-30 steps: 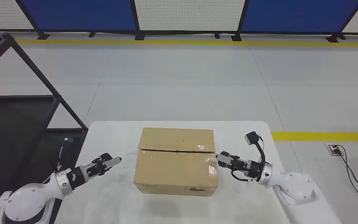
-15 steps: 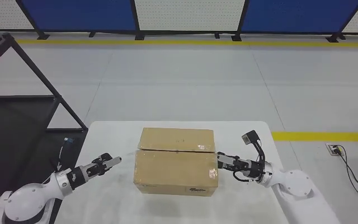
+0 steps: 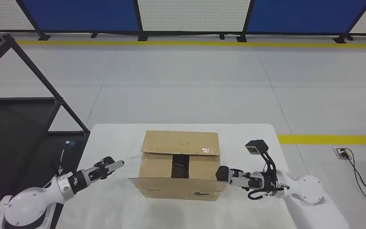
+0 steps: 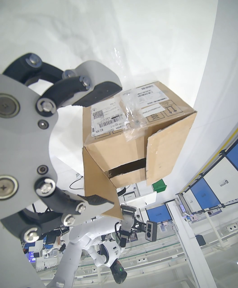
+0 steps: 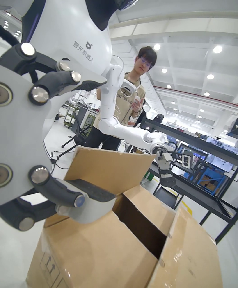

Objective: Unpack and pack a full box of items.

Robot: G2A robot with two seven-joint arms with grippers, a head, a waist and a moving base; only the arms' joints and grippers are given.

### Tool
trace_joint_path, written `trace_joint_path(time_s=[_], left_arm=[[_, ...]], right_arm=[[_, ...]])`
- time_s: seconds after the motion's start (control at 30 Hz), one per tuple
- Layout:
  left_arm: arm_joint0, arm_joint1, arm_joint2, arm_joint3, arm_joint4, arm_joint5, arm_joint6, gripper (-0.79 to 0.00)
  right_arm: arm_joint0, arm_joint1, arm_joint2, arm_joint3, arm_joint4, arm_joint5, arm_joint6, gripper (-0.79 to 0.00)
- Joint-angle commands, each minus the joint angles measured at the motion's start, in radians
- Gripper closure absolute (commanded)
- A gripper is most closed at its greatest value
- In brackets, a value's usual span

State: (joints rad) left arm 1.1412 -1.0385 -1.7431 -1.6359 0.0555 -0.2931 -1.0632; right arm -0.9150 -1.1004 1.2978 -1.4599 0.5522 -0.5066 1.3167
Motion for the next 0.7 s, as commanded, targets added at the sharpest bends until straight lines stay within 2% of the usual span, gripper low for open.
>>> trace_joint_path(time_s=[0.0, 0.4, 0.67], left_arm=[[0.0, 0.0, 0.0, 0.0, 0.0, 0.0, 0.0, -0.785], [0.0, 0.0, 0.0, 0.0, 0.0, 0.0, 0.0, -0.785], [0.0, 0.0, 0.0, 0.0, 0.0, 0.0, 0.0, -0.785]], right_arm=[[-0.019, 0.007, 0.002, -0.048, -0.023, 0.007, 0.004, -0.785], [-0.117, 0.067, -0.036, -0.246, -0.183, 0.004, 0.001, -0.785], [-0.13, 0.111, -0.113, -0.219, -0.261, -0.033, -0.036, -0.785]])
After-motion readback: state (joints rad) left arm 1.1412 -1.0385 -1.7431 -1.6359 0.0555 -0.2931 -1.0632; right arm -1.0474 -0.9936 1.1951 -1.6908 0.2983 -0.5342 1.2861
